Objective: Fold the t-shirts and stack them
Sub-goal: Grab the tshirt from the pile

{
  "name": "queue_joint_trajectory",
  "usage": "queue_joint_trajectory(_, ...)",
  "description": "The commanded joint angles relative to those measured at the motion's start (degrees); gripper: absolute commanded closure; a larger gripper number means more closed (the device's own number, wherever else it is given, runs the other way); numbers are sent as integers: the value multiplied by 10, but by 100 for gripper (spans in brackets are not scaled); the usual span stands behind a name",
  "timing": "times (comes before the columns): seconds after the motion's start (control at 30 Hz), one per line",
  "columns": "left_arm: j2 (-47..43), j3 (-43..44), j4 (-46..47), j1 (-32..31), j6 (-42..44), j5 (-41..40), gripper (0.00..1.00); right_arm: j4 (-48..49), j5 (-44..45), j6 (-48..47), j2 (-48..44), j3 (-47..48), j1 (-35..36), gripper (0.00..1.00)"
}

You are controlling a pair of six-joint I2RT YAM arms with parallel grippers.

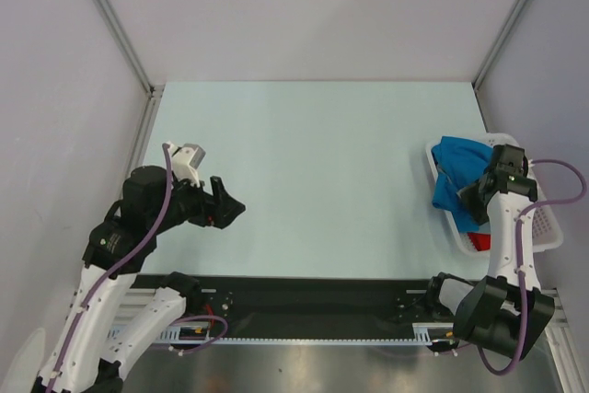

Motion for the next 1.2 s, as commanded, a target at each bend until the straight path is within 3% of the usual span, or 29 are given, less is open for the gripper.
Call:
queue_joint_trajectory(0.0,-7,20,-10,-14,30,-35,14,69,18,-17,4,-5,-4,50)
queue_joint_trajectory(0.27,-15,19,-23,-24,37,-55,14,117,48,-35,13,-21,-8,57)
queue_joint_trajectory(0.3,-15,19,-23,-26,37,-52,14,121,46,-34,16,-26,-9,60)
queue_joint_trajectory(0.33,-14,19,-21,-28,37,-50,15,120,46,-33,17,-24,-14,77)
queue_joint_trajectory(0.47,-15,22,-26,-32,37,-55,20,99,67,-17,9,9,-19,100)
queue_joint_trajectory(0.6,-18,18,-17,-50,32,-85,33,55,153,3,-3,108,-19,100)
queue_joint_trajectory(0.7,-24,16,-10,-66,39,-91,33,73,200,-17,-20,209,-19,100)
queue_joint_trajectory(0.87,-32,8,-8,-94,47,-114,35,128,252,-90,21,457,-17,100)
queue_joint_trajectory(1.07,-29,-1,-13,-109,35,-94,38,236,225,-194,47,647,-14,100)
queue_joint_trajectory(1.17,-29,-2,-16,-111,36,-106,38,269,196,-203,60,695,-12,100)
